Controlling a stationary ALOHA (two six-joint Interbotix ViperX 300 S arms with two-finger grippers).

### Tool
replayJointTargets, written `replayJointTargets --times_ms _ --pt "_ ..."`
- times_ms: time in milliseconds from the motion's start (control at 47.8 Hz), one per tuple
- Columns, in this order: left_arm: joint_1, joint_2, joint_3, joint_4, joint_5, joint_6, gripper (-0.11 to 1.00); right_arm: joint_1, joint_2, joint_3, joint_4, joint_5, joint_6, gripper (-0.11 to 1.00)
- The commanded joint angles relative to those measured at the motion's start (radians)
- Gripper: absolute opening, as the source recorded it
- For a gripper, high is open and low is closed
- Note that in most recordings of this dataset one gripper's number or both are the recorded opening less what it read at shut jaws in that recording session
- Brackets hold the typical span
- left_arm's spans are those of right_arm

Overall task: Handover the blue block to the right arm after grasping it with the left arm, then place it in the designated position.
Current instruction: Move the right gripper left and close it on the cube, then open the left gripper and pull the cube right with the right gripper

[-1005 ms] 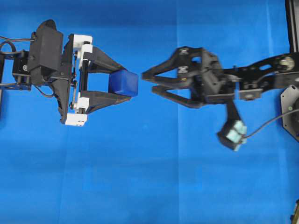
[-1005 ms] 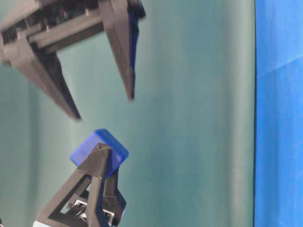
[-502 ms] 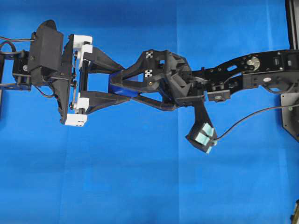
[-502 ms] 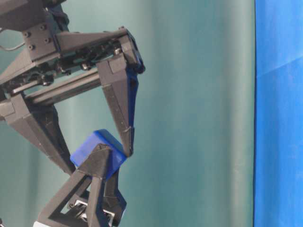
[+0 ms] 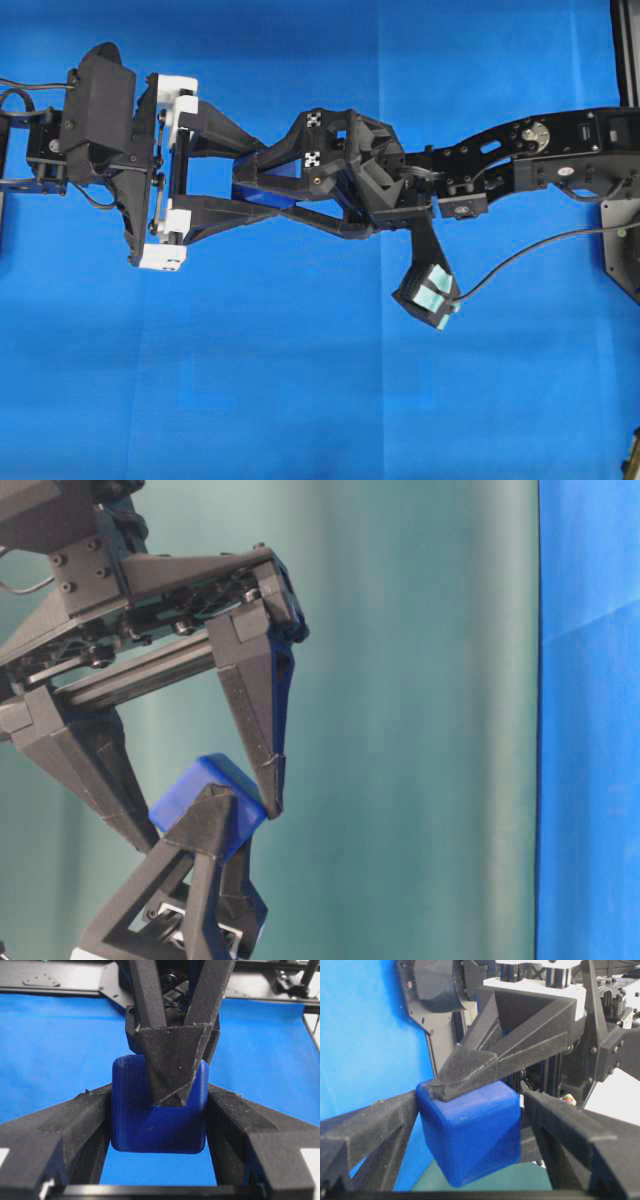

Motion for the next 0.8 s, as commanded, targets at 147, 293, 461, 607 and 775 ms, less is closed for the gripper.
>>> replayJointTargets --times_ms 147,293,461,607,775 --pt "-0.009 -0.018 -0.011 -0.002 -0.006 0.002 0.49 0.002 -0.012 -0.029 -0.002 0.005 0.0 0.77" --pt "-0.012 -0.018 -0.011 -0.002 -0.005 0.002 0.49 0.002 -0.012 -0.031 0.003 0.006 0.003 0.43" --pt "-0.011 -0.018 -0.009 -0.002 -0.003 0.008 0.49 0.0 -0.014 -0.031 0.009 0.003 0.005 0.43" --pt "-0.011 -0.018 -0.011 -0.002 -0.003 0.008 0.49 0.002 -0.012 -0.029 0.028 0.008 0.005 0.43" --pt "-0.011 -0.018 -0.014 -0.002 -0.005 0.008 0.49 0.002 -0.014 -0.029 0.032 0.008 0.005 0.43"
